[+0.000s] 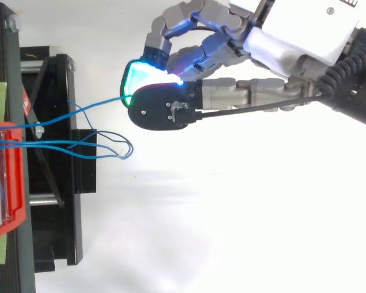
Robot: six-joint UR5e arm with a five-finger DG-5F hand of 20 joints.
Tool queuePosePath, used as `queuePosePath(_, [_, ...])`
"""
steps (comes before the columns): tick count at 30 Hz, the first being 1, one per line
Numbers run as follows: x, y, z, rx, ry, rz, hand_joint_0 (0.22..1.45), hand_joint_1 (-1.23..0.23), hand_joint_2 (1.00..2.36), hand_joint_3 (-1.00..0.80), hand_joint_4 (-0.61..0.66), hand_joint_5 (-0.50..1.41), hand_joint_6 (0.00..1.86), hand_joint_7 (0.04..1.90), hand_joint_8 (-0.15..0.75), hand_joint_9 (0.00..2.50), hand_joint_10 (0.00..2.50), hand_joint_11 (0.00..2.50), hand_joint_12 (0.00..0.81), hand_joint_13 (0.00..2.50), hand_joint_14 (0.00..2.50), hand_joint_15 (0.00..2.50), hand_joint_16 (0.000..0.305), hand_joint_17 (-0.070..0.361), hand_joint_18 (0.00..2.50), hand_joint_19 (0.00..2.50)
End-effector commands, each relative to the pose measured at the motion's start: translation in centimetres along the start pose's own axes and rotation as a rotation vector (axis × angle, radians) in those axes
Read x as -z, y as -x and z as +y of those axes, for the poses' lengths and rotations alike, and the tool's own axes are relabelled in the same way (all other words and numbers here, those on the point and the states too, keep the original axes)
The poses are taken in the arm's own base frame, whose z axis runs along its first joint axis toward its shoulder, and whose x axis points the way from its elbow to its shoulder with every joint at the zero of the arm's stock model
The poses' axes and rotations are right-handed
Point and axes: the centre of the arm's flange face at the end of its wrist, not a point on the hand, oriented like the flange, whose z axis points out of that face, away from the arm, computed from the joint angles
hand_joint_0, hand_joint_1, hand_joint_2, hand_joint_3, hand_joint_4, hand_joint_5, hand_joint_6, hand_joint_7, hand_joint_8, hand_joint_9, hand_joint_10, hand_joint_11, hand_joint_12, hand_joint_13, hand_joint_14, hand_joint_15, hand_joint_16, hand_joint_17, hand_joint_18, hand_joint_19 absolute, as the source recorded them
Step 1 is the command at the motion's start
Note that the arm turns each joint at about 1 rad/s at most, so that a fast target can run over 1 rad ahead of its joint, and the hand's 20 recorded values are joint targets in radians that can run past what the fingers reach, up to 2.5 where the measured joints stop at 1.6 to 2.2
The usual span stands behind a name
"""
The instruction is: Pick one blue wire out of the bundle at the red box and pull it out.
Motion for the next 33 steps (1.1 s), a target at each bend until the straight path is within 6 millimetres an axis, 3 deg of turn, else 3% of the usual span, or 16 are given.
queuePosePath(1, [0.01,0.00,0.03,0.000,0.000,0.000,0.64,-0.83,1.01,0.01,0.06,-0.10,0.94,1.00,0.412,0.90,0.01,0.47,0.449,0.70,0.01,0.30,0.055,0.124,0.67,0.26])
queuePosePath(33, [0.01,0.00,0.03,0.000,0.000,0.000,0.64,-0.83,1.01,0.00,0.06,-0.10,0.94,0.98,0.409,0.88,0.01,0.47,0.447,0.70,0.01,0.30,0.055,0.124,0.67,0.26])
